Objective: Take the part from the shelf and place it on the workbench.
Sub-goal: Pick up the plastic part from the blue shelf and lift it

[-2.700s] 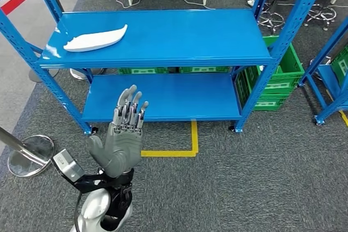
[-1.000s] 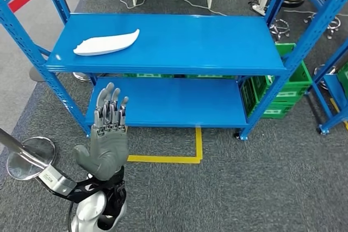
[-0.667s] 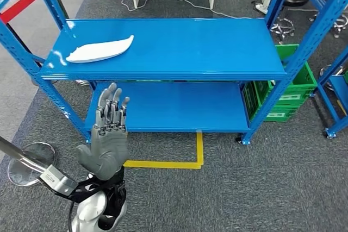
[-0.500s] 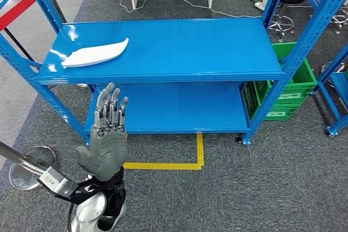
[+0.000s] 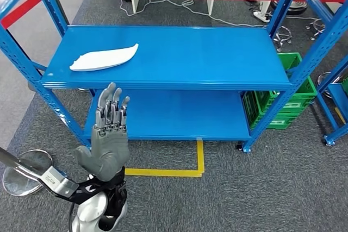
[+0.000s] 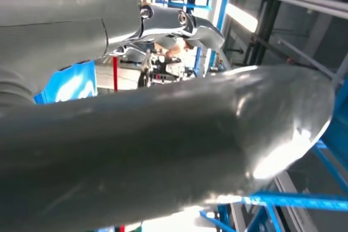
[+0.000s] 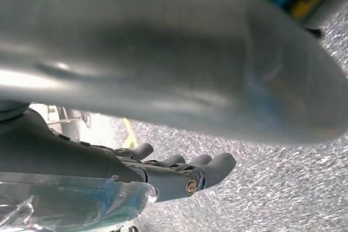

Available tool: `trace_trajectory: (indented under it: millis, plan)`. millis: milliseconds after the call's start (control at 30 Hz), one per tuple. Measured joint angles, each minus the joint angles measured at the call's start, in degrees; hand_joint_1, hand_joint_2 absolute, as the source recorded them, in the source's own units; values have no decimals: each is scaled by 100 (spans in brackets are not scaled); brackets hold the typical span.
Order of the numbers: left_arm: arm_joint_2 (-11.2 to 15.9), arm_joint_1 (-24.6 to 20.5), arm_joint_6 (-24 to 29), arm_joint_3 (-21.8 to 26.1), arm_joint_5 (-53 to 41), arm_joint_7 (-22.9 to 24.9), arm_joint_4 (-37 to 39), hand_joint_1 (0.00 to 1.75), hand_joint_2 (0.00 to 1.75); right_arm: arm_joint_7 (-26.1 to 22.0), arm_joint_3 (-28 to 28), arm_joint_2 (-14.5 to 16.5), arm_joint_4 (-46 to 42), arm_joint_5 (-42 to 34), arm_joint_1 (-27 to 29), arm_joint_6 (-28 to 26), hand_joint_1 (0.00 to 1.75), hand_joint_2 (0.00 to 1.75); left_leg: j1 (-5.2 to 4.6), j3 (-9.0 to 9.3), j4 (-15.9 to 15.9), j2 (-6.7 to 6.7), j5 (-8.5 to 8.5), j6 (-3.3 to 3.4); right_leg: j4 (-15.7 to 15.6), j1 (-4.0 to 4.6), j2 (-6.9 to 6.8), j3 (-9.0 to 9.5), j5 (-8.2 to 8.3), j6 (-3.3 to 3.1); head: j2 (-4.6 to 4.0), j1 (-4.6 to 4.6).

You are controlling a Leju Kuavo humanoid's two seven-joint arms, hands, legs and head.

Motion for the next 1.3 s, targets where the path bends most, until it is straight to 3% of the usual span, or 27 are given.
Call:
trace_trajectory:
  millis: [33, 67, 100, 167, 233, 333, 400, 500, 533, 567, 600, 667, 733, 833, 900, 1000, 1067, 1100, 1167, 1200, 1233, 1300]
  plan:
    - [0, 2, 25, 3, 11, 0, 0, 0, 0, 1, -1, 0, 0, -1, 5, -3, 0, 0, 1, 18, 0, -9, -28, 2, 151, -1, -1, -141, -62, 10, 0, 1]
    - [0, 3, 46, 6, 21, 0, 0, 0, 0, 1, -2, 0, 0, -2, 7, -7, 0, 0, 2, 50, 0, -20, -63, -4, 102, -4, -2, -184, -13, 11, 0, 3]
    - [-1, 4, 62, 8, 29, 0, 0, 0, 0, 1, -3, 0, 0, -2, 9, -9, 0, 0, 3, 97, 1, -29, -105, -16, -140, -8, -2, -124, 163, 13, 0, 4]
    - [-1, 4, 74, 10, 31, 0, 1, 0, 0, 2, -3, 1, 2, -1, 14, -9, 0, 0, -3, 213, 5, -39, -204, -59, -860, -13, -5, 124, 672, 3, 0, 3]
    - [-1, 5, 77, 11, 33, 0, 1, 0, 0, 3, -3, 2, 4, -1, 23, -8, 0, 0, -17, 263, 10, -41, -282, -120, -1249, 0, -9, 281, 895, -75, 0, -3]
    - [0, 6, 79, 9, 36, 0, -1, 0, 0, 10, -6, 2, 4, -1, 32, -8, 0, 0, -18, 260, 59, -38, -304, -203, -1282, 11, -2, 323, 912, -199, 0, -7]
    - [1, 6, 89, 8, 36, -1, -2, 0, 0, 8, -8, 2, 4, -1, 27, -8, 0, 0, -14, 79, 401, -31, -387, -257, -1307, -10, 4, 372, 887, -250, 0, -15]
    - [3, 8, 127, 15, 41, -1, -1, 0, 0, -12, -8, 2, 4, 1, 10, -7, 0, 0, -9, -562, 1400, -26, -821, -320, -1319, -13, 3, 410, 835, -314, 0, -24]
    - [4, 8, 143, 18, 44, 0, -1, 0, 0, -16, -10, 2, 4, 1, 9, -7, 0, 0, -9, -725, 1597, -26, -883, -322, -1319, -9, 5, 418, 822, -323, 0, -25]
    - [4, 8, 157, 19, 50, 0, 0, 0, 0, -20, -14, 2, 4, 1, 9, -6, 0, 0, -9, -801, 1628, -26, -834, -316, -1319, -5, 9, 431, 811, -326, 0, -25]
    - [4, 8, 169, 19, 55, 0, 0, 0, 0, -22, -20, 2, 4, 1, 10, -4, 0, 0, -11, -768, 1461, -26, -667, -301, -1319, -2, 14, 449, 800, -324, 0, -24]
    - [3, 7, 179, 19, 69, 0, -1, 0, 0, -29, -30, 2, 4, 1, 13, -1, 0, 0, -24, -497, 760, -20, -189, -244, -1317, 7, 25, 491, 779, -304, 0, -24]
    - [2, 6, 179, 16, 75, -1, -1, 0, 0, -34, -37, 2, 4, 1, 9, 2, 0, 0, -42, -272, 180, -14, 16, -195, -1313, 23, 31, 497, 757, -258, 0, -26]
    - [2, 7, 138, 9, 63, 0, -1, 0, 0, -44, -50, 2, 4, 2, 12, 14, 0, 0, -40, -192, -11, -43, -15, -99, -1252, 31, 18, 507, 772, -127, 1, -24]
    - [1, 5, 94, 3, 58, -1, -2, 0, 0, -52, -70, 2, 4, 4, 8, 21, 0, 0, -27, -103, -36, -55, -41, -22, -1036, 24, 7, 431, 660, -79, 1, -1]
    - [0, 6, 58, 1, 57, 0, -2, 0, 0, -68, -97, 2, 4, 4, 12, 25, 0, 0, -26, 17, -35, -40, -119, 33, -84, 17, 5, -72, 256, -49, 0, 18]
    - [0, 6, 52, 2, 57, 0, -2, 0, 0, -79, -112, 2, 4, 5, 24, 24, 0, 0, -20, 115, -32, -37, -189, 23, 245, -5, 1, -309, 219, -19, 0, 22]
    - [0, 7, 52, 3, 57, 0, -2, 0, 0, -82, -120, 2, 4, 7, 24, 25, 0, 0, -13, 184, -32, -39, -233, 3, 111, -26, 0, -279, 339, 5, 0, 24]
    - [1, 7, 52, 4, 60, 0, -2, 0, 0, -83, -131, 3, 6, 16, 37, 28, 0, 0, 2, 345, -26, -47, -335, -60, -565, -86, -5, -19, 743, 72, 0, 28]
    - [1, 9, 52, 7, 66, 0, -2, 0, 0, -83, -133, 6, 10, 20, 48, 30, 0, 0, 4, 408, -11, -54, -385, -100, -893, -93, -9, 103, 852, 84, 0, 36]
    - [1, 11, 53, 10, 76, 0, -3, 0, 0, -84, -135, 9, 15, 23, 55, 29, 0, 0, 3, 445, 4, -57, -425, -138, -1098, -92, -10, 192, 928, 54, 0, 36]
    - [0, 11, 59, 11, 93, 0, -4, 0, 0, -83, -139, 12, 22, 26, 43, 24, 0, 0, 5, 458, 34, -56, -456, -208, -1196, -52, 2, 251, 876, -66, 0, 29]
